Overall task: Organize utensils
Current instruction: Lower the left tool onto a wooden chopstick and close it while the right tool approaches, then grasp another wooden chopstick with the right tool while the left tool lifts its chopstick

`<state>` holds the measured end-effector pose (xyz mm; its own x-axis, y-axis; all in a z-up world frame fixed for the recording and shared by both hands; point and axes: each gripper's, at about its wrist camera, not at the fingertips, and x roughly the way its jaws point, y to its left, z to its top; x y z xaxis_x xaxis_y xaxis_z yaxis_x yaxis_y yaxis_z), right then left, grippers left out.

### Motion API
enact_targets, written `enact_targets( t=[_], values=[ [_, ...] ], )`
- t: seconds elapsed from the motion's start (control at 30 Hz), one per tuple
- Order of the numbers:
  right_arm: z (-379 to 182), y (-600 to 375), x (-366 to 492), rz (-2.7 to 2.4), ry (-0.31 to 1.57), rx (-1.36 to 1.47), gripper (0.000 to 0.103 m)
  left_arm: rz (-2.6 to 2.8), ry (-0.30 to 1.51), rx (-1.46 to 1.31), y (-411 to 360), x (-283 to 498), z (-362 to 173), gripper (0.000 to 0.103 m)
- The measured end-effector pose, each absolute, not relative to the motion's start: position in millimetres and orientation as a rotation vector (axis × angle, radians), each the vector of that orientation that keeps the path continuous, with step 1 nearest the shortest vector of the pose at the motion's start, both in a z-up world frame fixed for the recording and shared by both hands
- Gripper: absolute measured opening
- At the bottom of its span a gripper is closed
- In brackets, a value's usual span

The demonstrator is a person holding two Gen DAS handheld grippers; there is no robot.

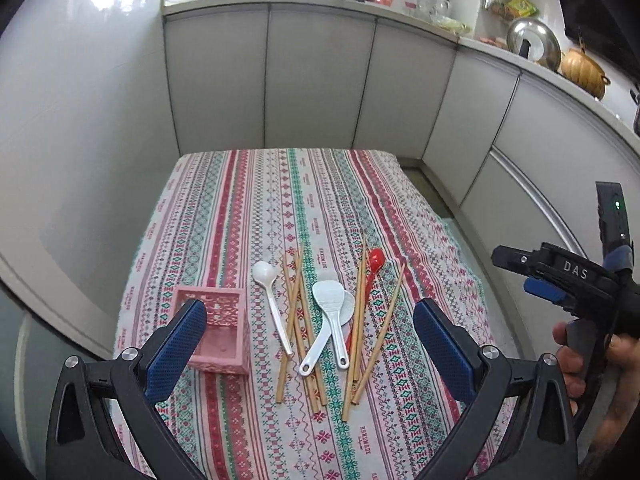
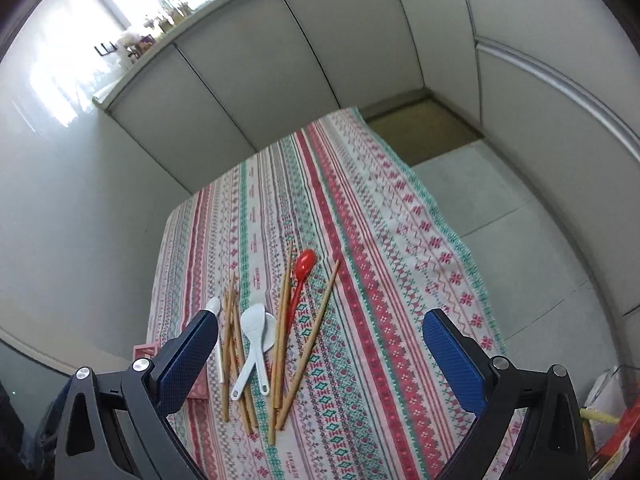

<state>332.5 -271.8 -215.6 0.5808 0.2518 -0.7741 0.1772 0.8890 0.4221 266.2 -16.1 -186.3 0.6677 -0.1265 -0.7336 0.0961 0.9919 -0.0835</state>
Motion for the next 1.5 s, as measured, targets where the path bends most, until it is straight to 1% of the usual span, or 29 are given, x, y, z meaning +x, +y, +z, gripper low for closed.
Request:
enact_targets(
  t=[0.07,0.1,0.17,0.23,0.27,0.3,0.33,0.37,0.43,0.47,0.53,0.6,0.77,0.97,1.0,1.03,1.07,1.23,1.5],
  values=[
    [-236,-277,342,0.057,1.011,0.530,0.099,-0.133,0.871,-0.023,-27,289,-200,0.102],
    [-247,-282,347,0.064,1.052,0.565,0.098,-0.134,0.893,-0.029,-28,298,-207,0.098],
    [-260,-291,355,0.080,1.109,0.638,0.086,-0.130,0.942,-0.046,-31,322,-224,0.089],
    [-261,-296,359,0.078,1.107,0.653,0.081,-0.107,0.983,-0.045,-33,338,-239,0.074],
    [-261,-298,361,0.067,1.104,0.643,0.080,-0.098,1.009,-0.037,-35,349,-249,0.070],
    [-263,-300,363,0.065,1.110,0.640,0.080,-0.093,1.029,-0.029,-37,357,-256,0.063],
    [-266,-302,366,0.070,1.122,0.647,0.078,-0.086,1.051,-0.019,-41,368,-265,0.058],
    [-269,-304,368,0.079,1.137,0.660,0.074,-0.084,1.072,-0.009,-44,377,-274,0.057],
    [-274,-308,373,0.083,1.153,0.686,0.070,-0.063,1.103,0.023,-51,392,-290,0.050],
    [-276,-311,374,0.068,1.155,0.692,0.068,-0.049,1.119,0.046,-55,401,-299,0.049],
    [-281,-316,376,0.041,1.152,0.699,0.066,-0.040,1.139,0.067,-59,413,-313,0.044],
    [-288,-319,379,0.034,1.167,0.710,0.061,-0.014,1.156,0.093,-59,426,-326,0.039],
    [-294,-311,385,0.020,1.179,0.659,0.059,0.034,1.186,0.113,-50,449,-348,0.036],
    [-295,-303,389,0.032,1.185,0.652,0.059,0.050,1.222,0.169,-51,459,-369,0.020],
    [-295,-301,390,0.035,1.185,0.648,0.059,0.058,1.221,0.183,-52,459,-370,0.015],
    [-295,-300,390,0.038,1.186,0.644,0.059,0.068,1.217,0.197,-53,460,-370,0.009],
    [-294,-299,390,0.037,1.187,0.641,0.059,0.069,1.211,0.199,-53,459,-369,0.006],
    [-296,-300,390,0.013,1.188,0.633,0.059,0.042,1.175,0.184,-55,450,-352,0.006],
    [-303,-306,391,-0.011,1.197,0.627,0.059,-0.036,1.068,0.092,-54,420,-301,0.006]
  ],
)
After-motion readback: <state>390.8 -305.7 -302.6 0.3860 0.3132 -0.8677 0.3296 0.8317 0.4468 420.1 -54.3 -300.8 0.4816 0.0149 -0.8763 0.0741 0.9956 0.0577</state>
